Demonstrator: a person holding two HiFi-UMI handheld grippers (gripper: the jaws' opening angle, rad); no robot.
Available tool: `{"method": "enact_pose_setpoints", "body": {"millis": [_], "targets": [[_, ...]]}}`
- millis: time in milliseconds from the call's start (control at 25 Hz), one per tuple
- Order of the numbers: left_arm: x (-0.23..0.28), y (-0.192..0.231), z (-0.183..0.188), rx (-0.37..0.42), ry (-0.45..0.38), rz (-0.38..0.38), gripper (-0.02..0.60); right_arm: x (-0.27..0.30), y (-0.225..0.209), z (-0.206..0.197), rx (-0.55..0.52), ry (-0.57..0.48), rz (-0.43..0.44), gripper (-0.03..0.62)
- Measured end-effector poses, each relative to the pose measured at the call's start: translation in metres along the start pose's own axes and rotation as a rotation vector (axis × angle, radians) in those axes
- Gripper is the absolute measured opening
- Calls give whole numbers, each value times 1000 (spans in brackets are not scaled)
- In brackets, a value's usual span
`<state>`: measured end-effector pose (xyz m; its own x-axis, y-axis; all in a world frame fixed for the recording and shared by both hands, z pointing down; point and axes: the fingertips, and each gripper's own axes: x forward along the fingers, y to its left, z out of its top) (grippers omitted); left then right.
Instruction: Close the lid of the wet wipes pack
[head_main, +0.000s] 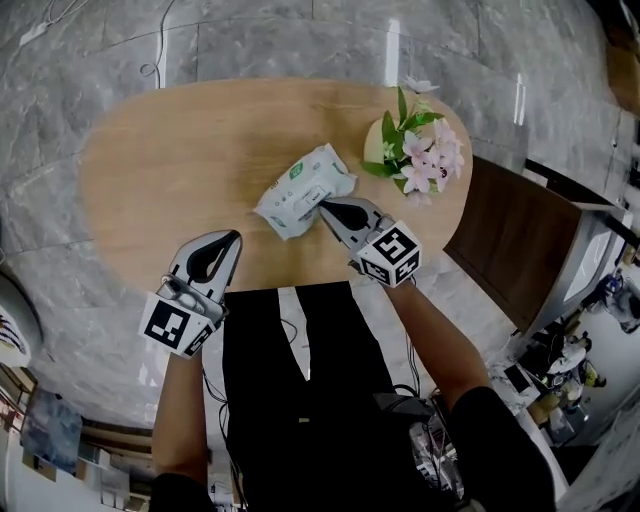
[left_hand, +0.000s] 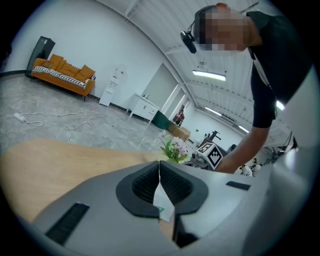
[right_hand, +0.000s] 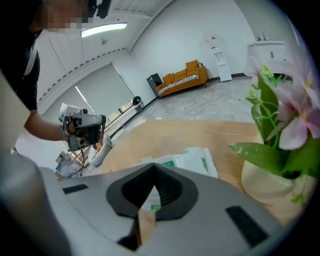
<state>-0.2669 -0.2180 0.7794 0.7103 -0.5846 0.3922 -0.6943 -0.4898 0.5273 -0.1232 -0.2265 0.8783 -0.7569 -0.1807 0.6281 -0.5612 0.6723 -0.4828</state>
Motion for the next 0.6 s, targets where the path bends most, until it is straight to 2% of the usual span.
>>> {"method": "enact_pose_setpoints", "body": {"millis": [280,600], "targets": [[-3,8,-5,-22,-11,11,17,14,-6,2,-27,30,-3,11],[-8,16,-11,-44,-11,16,17,30,-13,-4,-92,119,-63,11]]}}
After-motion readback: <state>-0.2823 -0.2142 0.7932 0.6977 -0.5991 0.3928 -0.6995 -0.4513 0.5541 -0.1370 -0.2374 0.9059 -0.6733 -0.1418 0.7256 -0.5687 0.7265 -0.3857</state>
